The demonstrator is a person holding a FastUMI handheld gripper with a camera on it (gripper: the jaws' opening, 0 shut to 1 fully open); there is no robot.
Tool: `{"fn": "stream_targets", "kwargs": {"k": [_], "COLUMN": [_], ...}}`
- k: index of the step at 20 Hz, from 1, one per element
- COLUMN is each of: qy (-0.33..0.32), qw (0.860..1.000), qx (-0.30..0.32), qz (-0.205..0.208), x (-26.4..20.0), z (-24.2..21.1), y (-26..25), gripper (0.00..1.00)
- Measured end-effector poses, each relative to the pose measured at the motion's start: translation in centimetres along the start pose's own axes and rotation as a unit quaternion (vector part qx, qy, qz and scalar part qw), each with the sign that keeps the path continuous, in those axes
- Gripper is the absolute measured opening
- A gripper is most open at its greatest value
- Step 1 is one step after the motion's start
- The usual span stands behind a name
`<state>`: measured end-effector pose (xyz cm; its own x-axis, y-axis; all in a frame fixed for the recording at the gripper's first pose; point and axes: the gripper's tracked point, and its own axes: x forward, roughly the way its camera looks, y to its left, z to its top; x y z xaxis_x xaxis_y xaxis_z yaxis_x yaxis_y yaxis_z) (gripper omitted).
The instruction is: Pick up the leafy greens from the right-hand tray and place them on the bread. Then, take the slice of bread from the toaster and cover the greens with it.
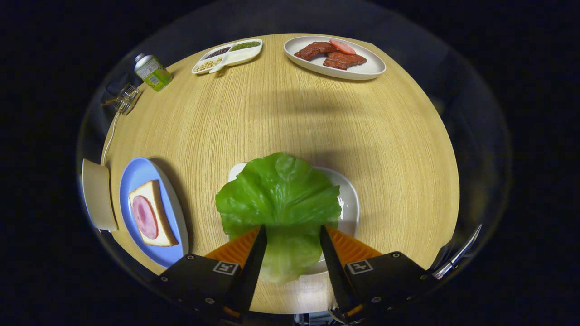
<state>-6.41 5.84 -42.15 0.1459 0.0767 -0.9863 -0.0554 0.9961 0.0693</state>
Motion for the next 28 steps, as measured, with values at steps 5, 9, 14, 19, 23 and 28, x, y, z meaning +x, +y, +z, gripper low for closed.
{"fn": "stream_targets", "kwargs": {"k": [5,9,14,19,23,28], "qy": [-0.009,-0.006,-0.031,-0.064,-0.081,-0.093], "qw": [1.0,0.999,0.997,0.994,0.992,0.988], "qx": [0.009,0.04,0.065,0.073,0.067,0.052], "qz": [-0.001,0.0,0.018,0.053,0.073,0.115], "x": [-0.2,0.0,-1.5,-4.2,-6.0,-8.4], "z": [0.0,0.2,0.3,1.3,2.4,3.0], "y": [-0.1,-0.6,-0.3,1.7,3.6,7.3], "gripper": [0.34,0.11,0.02,0.02,0.02,0.02]}}
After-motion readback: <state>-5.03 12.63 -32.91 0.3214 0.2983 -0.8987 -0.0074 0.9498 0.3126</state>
